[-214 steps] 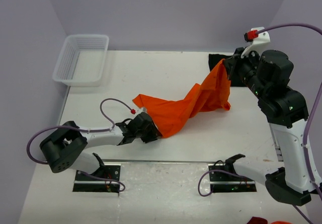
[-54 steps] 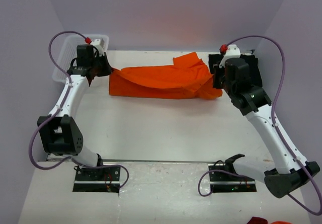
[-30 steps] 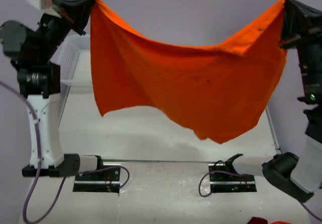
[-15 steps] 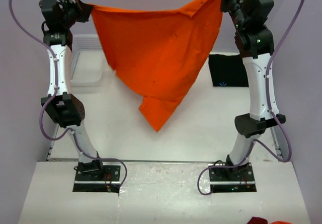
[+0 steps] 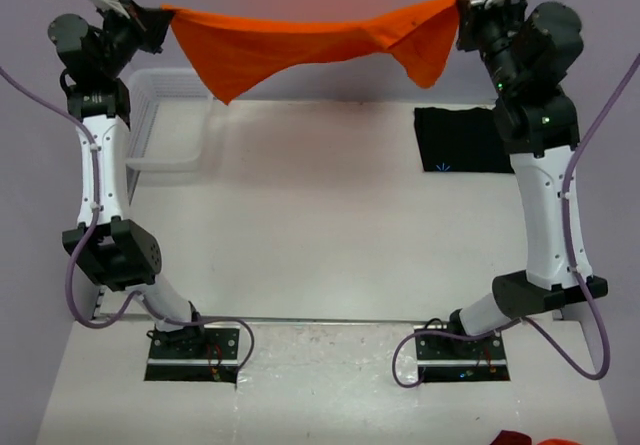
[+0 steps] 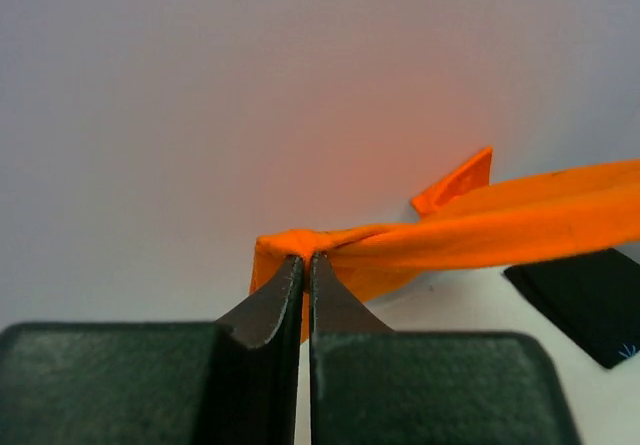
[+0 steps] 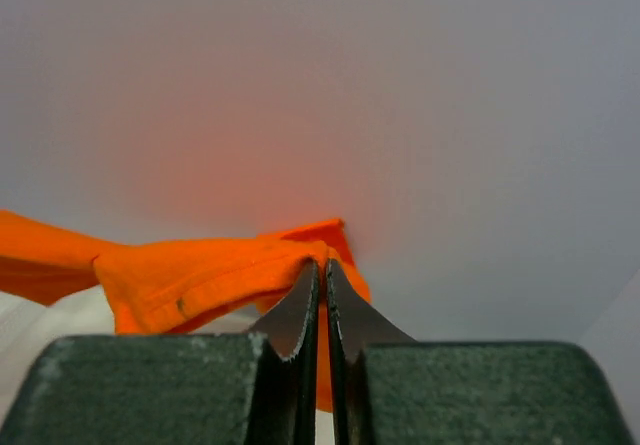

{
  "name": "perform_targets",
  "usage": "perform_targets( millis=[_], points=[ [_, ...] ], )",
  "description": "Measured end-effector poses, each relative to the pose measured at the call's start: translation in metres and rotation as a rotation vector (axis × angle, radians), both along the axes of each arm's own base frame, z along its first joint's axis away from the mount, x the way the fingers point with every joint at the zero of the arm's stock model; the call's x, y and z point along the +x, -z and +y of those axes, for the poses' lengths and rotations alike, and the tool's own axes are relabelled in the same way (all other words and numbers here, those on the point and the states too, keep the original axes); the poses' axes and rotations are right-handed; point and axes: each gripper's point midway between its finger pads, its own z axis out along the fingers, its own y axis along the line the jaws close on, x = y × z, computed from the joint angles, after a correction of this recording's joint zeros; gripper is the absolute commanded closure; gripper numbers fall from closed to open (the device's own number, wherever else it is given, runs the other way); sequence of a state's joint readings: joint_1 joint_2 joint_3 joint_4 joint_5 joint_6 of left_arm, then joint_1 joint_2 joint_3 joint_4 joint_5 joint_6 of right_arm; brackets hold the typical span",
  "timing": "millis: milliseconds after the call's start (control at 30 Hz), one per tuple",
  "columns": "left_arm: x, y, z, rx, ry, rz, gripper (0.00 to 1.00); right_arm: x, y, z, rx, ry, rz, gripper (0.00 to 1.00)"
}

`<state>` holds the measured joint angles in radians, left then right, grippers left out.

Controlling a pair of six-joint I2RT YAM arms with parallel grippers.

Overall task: Fold and stack the t-shirts
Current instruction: Flatten out the tshirt

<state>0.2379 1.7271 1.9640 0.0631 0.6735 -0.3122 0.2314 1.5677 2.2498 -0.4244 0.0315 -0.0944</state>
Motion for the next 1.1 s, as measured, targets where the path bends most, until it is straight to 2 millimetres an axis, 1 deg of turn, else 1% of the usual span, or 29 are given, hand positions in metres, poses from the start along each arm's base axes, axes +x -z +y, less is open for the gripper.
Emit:
perform_targets(
  millis=[33, 67, 100, 133, 167, 200, 233, 267, 300, 333, 367, 400, 433, 467, 500, 533, 567, 600, 667, 700, 733, 767, 833, 900, 967, 1033, 1100],
  points=[
    [0.003, 0.021, -0.002, -0.010, 0.002, 0.046, 1.00, 0.003, 0.022, 0.003, 0.006, -0.007, 0.054, 1.00],
    [0.006, 0.048, -0.006, -0.021, 0.008, 0.112, 1.00, 0.005, 0.046, 0.004, 0.011, -0.011, 0.113, 1.00],
    [0.008, 0.080, -0.010, -0.036, 0.013, 0.187, 1.00, 0.010, 0.085, 0.008, 0.018, -0.014, 0.197, 1.00],
    [0.009, 0.110, -0.014, -0.049, 0.019, 0.257, 1.00, 0.011, 0.121, 0.012, 0.023, -0.019, 0.277, 1.00],
    [0.008, 0.151, -0.019, -0.070, 0.023, 0.359, 1.00, 0.009, 0.158, 0.015, 0.029, -0.021, 0.358, 1.00],
    [0.005, 0.196, -0.023, -0.091, 0.017, 0.468, 1.00, 0.004, 0.205, 0.019, 0.031, -0.022, 0.456, 1.00],
    [-0.003, 0.238, -0.026, -0.115, 0.009, 0.580, 1.00, -0.006, 0.245, 0.023, 0.032, -0.025, 0.544, 1.00],
    [-0.014, 0.276, -0.029, -0.137, -0.003, 0.689, 1.00, -0.020, 0.289, 0.027, 0.025, -0.014, 0.646, 1.00],
    [-0.029, 0.312, -0.032, -0.158, -0.017, 0.799, 1.00, -0.036, 0.321, 0.031, 0.011, -0.009, 0.724, 1.00],
    [-0.046, 0.346, -0.034, -0.176, -0.039, 0.901, 1.00, -0.055, 0.350, 0.037, -0.003, -0.009, 0.796, 1.00],
    [-0.064, 0.374, -0.035, -0.189, -0.061, 0.993, 1.00, -0.071, 0.367, 0.041, -0.015, -0.011, 0.844, 1.00],
    [-0.080, 0.394, -0.034, -0.198, -0.089, 1.061, 1.00, -0.086, 0.377, 0.045, -0.021, -0.014, 0.872, 1.00],
    [-0.096, 0.407, -0.034, -0.203, -0.117, 1.112, 1.00, -0.099, 0.379, 0.048, -0.013, -0.019, 0.879, 1.00],
    [-0.113, 0.415, -0.033, -0.205, -0.144, 1.153, 1.00, -0.107, 0.375, 0.047, 0.005, -0.018, 0.870, 1.00],
    [-0.124, 0.415, -0.032, -0.205, -0.168, 1.165, 1.00, -0.111, 0.369, 0.043, 0.032, -0.003, 0.849, 1.00],
    [-0.133, 0.415, -0.030, -0.205, -0.195, 1.179, 1.00, -0.117, 0.358, 0.038, 0.061, 0.002, 0.812, 1.00],
    [-0.137, 0.396, -0.029, -0.202, -0.214, 1.131, 1.00, -0.121, 0.349, 0.033, 0.087, 0.013, 0.785, 1.00],
    [-0.138, 0.384, -0.026, -0.202, -0.237, 1.091, 1.00, -0.125, 0.340, 0.030, 0.114, 0.019, 0.759, 1.00],
    [-0.142, 0.358, -0.024, -0.215, -0.266, 1.009, 1.00, -0.129, 0.330, 0.026, 0.149, 0.028, 0.728, 1.00],
    [-0.144, 0.348, -0.023, -0.223, -0.275, 0.974, 1.00, -0.130, 0.330, 0.025, 0.162, 0.028, 0.721, 1.00],
    [-0.145, 0.344, -0.023, -0.230, -0.279, 0.956, 1.00, -0.132, 0.333, 0.024, 0.167, 0.030, 0.723, 1.00],
    [-0.149, 0.343, -0.023, -0.235, -0.283, 0.951, 1.00, -0.134, 0.341, 0.024, 0.167, 0.034, 0.738, 1.00],
    [-0.154, 0.353, -0.023, -0.238, -0.293, 0.976, 1.00, -0.138, 0.361, 0.023, 0.156, 0.046, 0.784, 1.00],
    [-0.161, 0.368, -0.022, -0.237, -0.303, 1.019, 1.00, -0.143, 0.384, 0.021, 0.136, 0.061, 0.843, 1.00],
    [-0.169, 0.384, -0.023, -0.240, -0.313, 1.063, 1.00, -0.149, 0.398, 0.019, 0.122, 0.072, 0.882, 1.00],
    [-0.176, 0.394, -0.024, -0.244, -0.318, 1.096, 1.00, -0.152, 0.402, 0.019, 0.119, 0.075, 0.895, 1.00],
    [-0.178, 0.399, -0.024, -0.248, -0.323, 1.109, 1.00, -0.151, 0.402, 0.019, 0.123, 0.077, 0.897, 1.00]
  ],
)
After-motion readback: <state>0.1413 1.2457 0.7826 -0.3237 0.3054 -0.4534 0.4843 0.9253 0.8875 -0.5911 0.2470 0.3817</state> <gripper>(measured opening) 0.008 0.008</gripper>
